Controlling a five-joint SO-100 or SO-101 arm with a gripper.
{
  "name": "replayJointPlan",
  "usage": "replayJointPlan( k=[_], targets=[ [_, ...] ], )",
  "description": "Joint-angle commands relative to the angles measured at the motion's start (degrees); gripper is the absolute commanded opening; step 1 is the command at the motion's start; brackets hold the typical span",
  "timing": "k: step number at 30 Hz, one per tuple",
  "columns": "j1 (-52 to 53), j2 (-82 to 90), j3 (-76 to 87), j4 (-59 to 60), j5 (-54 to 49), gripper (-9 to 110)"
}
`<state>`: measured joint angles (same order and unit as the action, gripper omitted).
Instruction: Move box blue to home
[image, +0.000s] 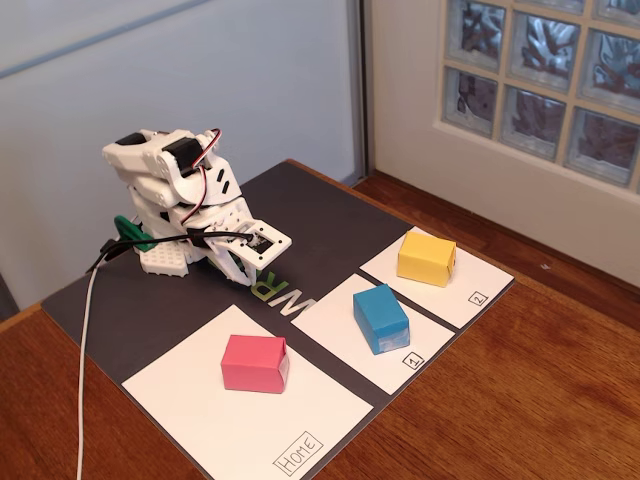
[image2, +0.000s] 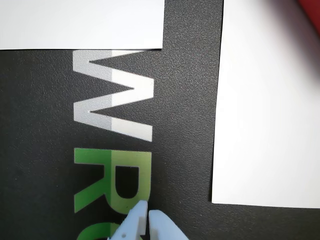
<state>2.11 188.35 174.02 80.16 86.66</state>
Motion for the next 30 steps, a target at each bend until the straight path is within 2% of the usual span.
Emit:
replayJointPlan(
  k=[1,25,30],
  targets=[
    [0.18,2.99,0.09,3.43,-0.09,0],
    [0.18,2.99,0.09,3.43,-0.09,0],
    [3.69,2.99,0.09,3.43,-0.18,0]
  ],
)
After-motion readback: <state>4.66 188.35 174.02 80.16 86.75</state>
